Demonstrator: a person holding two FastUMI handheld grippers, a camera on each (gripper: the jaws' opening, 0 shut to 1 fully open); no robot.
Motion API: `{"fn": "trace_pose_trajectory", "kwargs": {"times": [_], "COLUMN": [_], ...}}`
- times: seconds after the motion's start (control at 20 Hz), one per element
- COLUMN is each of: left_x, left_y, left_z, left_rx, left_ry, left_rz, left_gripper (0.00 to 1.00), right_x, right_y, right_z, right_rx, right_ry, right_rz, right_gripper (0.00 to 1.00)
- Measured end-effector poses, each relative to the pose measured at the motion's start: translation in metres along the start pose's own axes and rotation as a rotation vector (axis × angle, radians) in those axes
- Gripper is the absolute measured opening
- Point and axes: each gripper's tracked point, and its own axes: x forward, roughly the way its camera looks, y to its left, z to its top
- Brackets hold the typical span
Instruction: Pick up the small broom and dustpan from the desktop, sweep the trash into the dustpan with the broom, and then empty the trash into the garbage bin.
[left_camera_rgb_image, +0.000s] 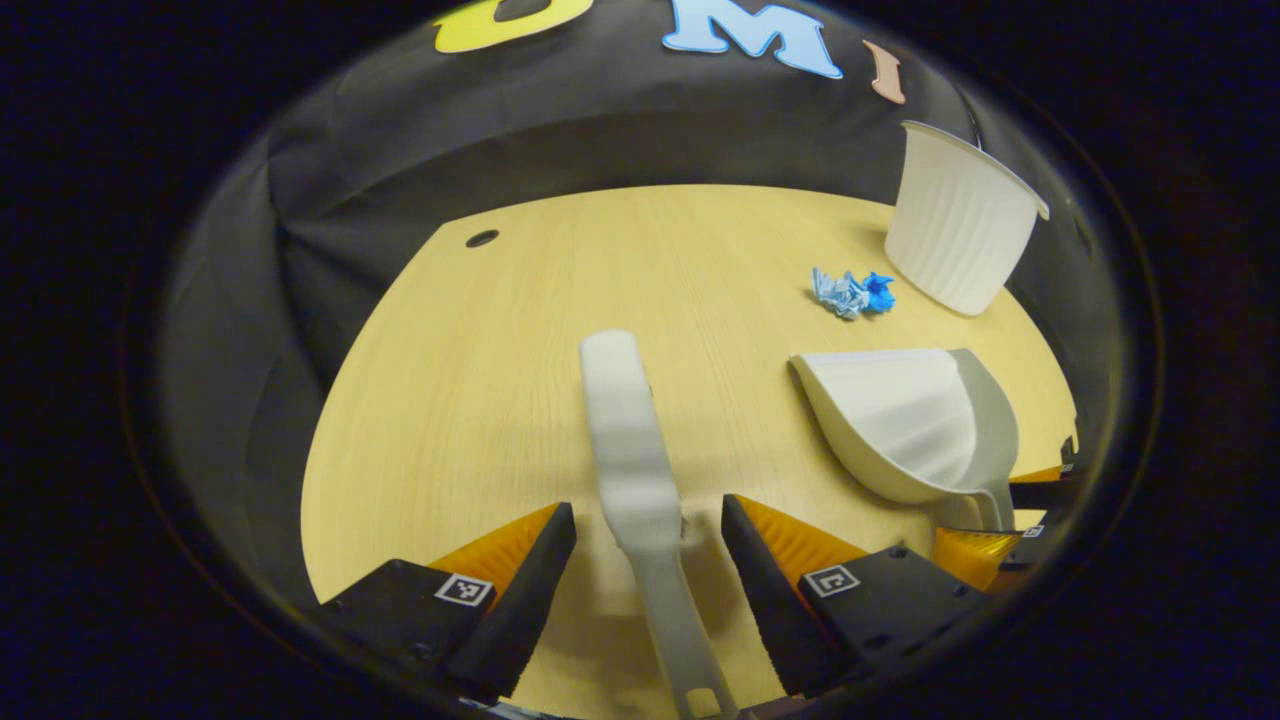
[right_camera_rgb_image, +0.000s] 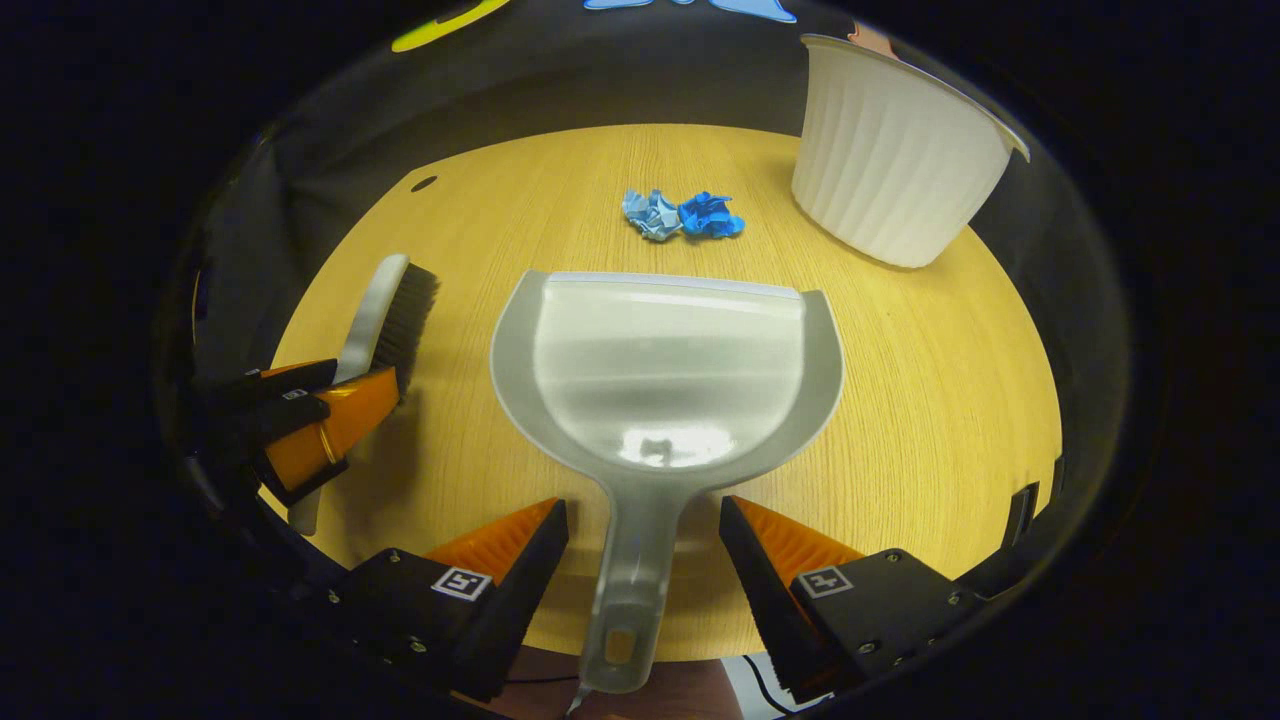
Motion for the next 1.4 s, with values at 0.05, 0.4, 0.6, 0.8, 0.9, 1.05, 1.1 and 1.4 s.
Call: {"fn": "trace_pose_trajectory", "kwargs": {"times": [0.05, 0.4, 0.6, 0.8, 0.9, 1.05, 1.1, 1.4], "left_x": [0.003, 0.021, 0.029, 0.032, 0.034, 0.033, 0.033, 0.038], "left_y": [0.0, 0.0, 0.0, 0.001, 0.001, 0.003, 0.001, -0.003], "left_z": [0.0, 0.002, 0.006, 0.011, 0.01, 0.009, 0.009, 0.015], "left_rx": [0.005, 0.031, 0.07, 0.103, 0.123, 0.128, 0.129, 0.178], "left_ry": [0.006, 0.032, 0.036, 0.035, 0.036, 0.036, 0.037, 0.051], "left_rz": [-0.002, -0.011, -0.025, -0.033, -0.026, -0.023, -0.023, -0.011], "left_gripper": [1.0, 0.87, 0.71, 0.61, 0.6, 0.55, 0.53, 0.51], "right_x": [0.003, 0.014, 0.015, 0.014, 0.013, 0.015, 0.016, 0.017], "right_y": [-0.001, -0.007, -0.01, -0.009, -0.011, -0.013, -0.015, -0.029], "right_z": [0.002, 0.006, 0.006, 0.007, 0.009, 0.01, 0.011, 0.014], "right_rx": [0.0, -0.004, -0.004, -0.001, 0.003, -0.022, -0.036, -0.123], "right_ry": [0.007, 0.033, 0.018, 0.005, -0.005, -0.004, -0.007, -0.013], "right_rz": [-0.001, -0.029, -0.058, -0.063, -0.071, -0.064, -0.06, -0.018], "right_gripper": [0.95, 0.77, 0.65, 0.52, 0.35, 0.35, 0.35, 0.31]}}
